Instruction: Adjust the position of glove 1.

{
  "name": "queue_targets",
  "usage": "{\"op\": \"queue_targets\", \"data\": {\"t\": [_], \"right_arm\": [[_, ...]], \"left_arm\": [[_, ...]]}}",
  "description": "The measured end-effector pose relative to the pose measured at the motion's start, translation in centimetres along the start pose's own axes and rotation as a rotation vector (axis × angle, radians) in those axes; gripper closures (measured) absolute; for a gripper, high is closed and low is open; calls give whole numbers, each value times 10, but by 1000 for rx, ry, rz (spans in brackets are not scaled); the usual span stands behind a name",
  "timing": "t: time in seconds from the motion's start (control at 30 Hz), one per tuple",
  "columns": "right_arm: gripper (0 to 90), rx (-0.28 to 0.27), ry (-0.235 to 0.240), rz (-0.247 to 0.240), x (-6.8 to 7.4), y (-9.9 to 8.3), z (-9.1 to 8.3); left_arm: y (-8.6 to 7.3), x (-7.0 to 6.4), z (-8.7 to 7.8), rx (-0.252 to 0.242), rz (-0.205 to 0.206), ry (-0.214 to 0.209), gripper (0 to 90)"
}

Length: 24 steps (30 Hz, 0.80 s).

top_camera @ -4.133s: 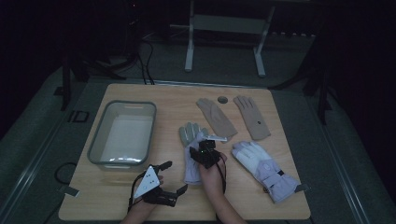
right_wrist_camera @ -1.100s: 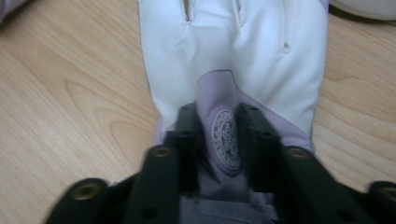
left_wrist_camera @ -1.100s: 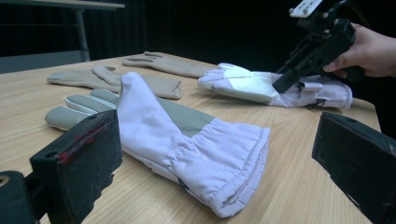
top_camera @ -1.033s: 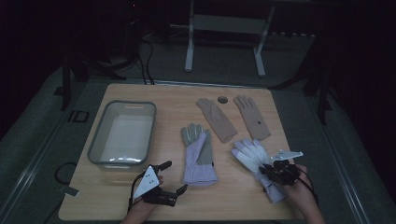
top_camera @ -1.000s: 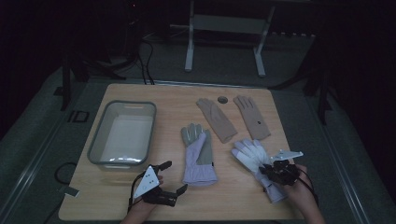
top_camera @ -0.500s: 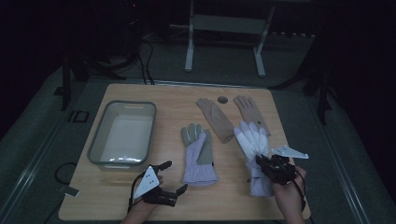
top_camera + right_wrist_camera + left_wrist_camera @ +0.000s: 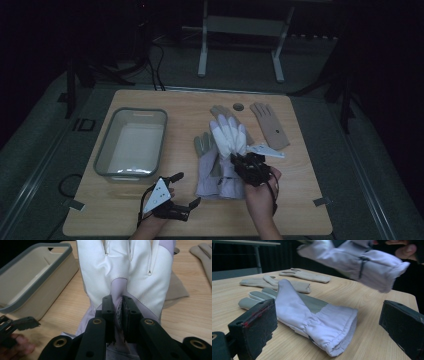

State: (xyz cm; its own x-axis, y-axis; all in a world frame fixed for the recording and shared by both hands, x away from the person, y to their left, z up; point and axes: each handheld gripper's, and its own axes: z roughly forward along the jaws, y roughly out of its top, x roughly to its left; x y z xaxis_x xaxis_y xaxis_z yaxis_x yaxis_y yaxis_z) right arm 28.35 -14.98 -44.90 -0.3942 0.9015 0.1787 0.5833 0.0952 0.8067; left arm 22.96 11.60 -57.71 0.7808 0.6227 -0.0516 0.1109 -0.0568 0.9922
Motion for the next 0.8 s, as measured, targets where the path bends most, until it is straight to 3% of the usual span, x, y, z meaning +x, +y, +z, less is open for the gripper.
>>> {"op": "queue_targets", "data": {"t": [0.07,0.13,0.23,0.4,0.57,0.63,0.8], "right_arm": [[817,3,6,14,3,1,3],[816,6,6,35,14,3,14],[816,13,41,75,22,5,19],[814,18,24,75,36,5,34],[811,68,-20,67,36,-7,54],[803,111,-18,84,30,-15,63],[736,132,-5,109,24,-24,76]], "left_arm": [[0,0,0,-2,0,-1,20],[0,0,0,-4,3,-3,21],[0,0,0,1,5,-8,20],[0,0,0,-4,8,-22,20],[0,0,0,-9,5,-24,20],[0,0,0,-7,1,-22,20],[0,-1,0,-6,0,-11,20]]}}
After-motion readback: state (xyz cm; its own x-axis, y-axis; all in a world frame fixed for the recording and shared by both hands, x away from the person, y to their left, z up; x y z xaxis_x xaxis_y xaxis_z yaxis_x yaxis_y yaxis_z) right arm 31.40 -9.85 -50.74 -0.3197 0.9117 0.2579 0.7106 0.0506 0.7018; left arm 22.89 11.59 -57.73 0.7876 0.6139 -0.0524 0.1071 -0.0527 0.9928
